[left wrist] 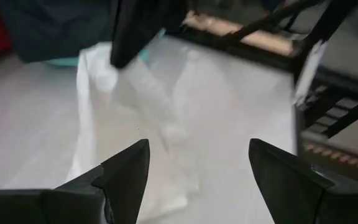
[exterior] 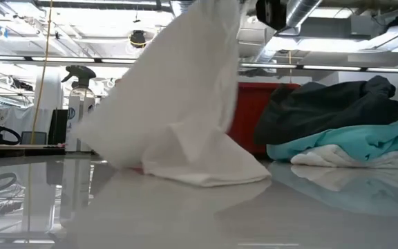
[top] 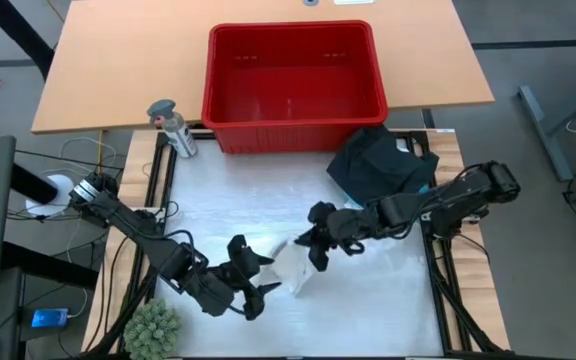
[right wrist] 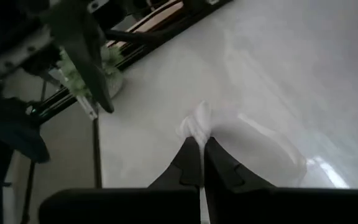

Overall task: Fold Laundry from Bin
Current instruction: Fold the white underwear

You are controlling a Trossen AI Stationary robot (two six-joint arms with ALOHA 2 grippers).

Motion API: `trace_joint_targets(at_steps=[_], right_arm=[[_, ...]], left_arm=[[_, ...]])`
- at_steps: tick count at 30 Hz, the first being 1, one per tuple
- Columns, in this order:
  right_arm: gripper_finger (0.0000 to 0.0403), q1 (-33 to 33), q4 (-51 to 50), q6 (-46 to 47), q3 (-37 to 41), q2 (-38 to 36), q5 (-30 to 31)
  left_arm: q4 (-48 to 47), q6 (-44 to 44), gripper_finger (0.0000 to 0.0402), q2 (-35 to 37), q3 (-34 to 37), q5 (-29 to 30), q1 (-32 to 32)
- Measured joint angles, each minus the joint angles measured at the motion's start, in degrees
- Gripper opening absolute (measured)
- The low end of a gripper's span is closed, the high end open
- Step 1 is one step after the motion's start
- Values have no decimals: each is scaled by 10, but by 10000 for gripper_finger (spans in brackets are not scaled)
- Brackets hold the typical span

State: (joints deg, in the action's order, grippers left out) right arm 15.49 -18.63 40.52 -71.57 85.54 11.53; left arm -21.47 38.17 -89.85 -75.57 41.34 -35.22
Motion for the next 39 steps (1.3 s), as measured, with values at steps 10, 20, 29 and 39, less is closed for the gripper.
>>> trace_joint_targets(at_steps=[10,20,29,39], right_arm=[[24,-40,78,41,0,-1,-26],[24,-81,199,29,0,-1,-26],[24,-72,218,25,1,-3,-33],[24,-71,279,23,1,-9,-56]], left_arm=[[-49,13,263,-70,0,87,3],[-51,121,263,-144,0,143,14],[-151,242,263,-142,0,161,27],[-276,388,165,-127,0,129,30]])
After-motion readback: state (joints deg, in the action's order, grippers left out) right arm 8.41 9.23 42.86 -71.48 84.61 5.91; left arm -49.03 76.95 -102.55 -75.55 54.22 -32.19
